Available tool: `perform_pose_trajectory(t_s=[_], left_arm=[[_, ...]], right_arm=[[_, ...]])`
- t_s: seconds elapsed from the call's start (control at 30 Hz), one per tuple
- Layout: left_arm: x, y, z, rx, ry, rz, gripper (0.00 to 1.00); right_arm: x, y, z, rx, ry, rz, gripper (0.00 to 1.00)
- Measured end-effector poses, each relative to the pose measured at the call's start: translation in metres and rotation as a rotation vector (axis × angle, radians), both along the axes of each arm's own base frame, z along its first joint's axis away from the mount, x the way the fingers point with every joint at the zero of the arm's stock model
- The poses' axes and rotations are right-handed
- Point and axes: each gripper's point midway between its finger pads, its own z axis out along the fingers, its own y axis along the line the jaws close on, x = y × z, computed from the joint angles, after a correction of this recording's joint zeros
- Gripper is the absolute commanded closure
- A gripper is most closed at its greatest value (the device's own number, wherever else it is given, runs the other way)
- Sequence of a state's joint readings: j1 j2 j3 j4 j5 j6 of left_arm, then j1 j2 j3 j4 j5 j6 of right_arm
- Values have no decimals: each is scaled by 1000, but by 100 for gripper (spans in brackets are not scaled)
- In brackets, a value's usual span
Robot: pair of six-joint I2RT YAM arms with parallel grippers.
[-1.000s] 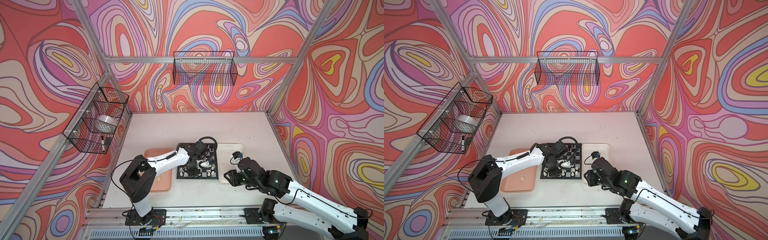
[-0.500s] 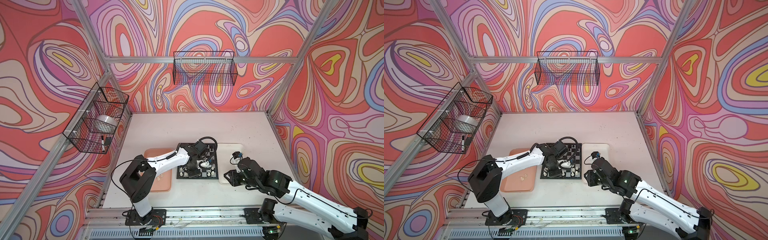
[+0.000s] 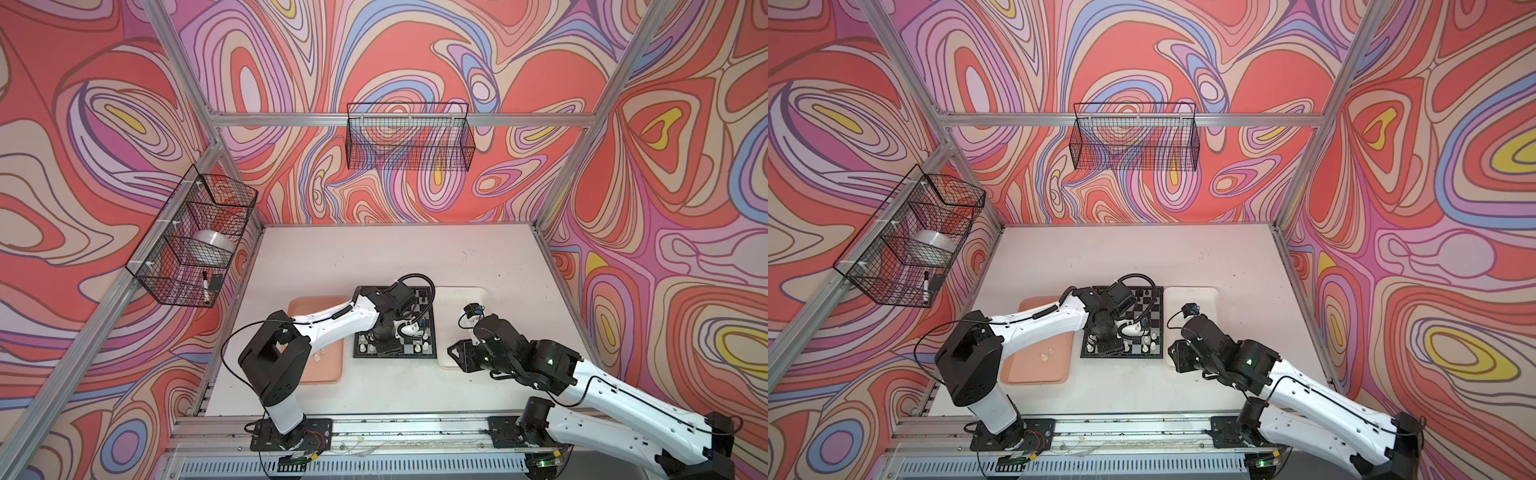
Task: Set up the chess pieces on the board
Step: 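Raise the left gripper and swing it back over the pink tray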
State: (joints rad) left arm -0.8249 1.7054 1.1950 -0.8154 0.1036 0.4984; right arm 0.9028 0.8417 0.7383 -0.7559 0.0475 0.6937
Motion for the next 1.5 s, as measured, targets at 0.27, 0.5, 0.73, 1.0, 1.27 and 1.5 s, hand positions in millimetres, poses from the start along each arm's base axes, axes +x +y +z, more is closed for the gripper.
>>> perform_pose_trajectory(t_s=[0.27,0.5,0.73,1.0,1.27,1.5], left_arm=[[0,0,6,-11,-12,-10,34],[-1,1,13,-9,-11,-14,33],[1,-1,32,-39,-40,-9,33],[-1,11,61,-76,-66,33,33],[27,101,103,-173,-96,359,34],[-9,192,80,-108,-42,589,40]], right_arm=[[1,-1,7,2,-8,-3,68],[2,-2,22,20,-38,-7,67],[1,-4,21,11,-40,-1,67],[2,-3,19,-2,-37,5,67],[4,-1,22,-13,-34,11,67],[4,3,23,-2,-38,23,68]])
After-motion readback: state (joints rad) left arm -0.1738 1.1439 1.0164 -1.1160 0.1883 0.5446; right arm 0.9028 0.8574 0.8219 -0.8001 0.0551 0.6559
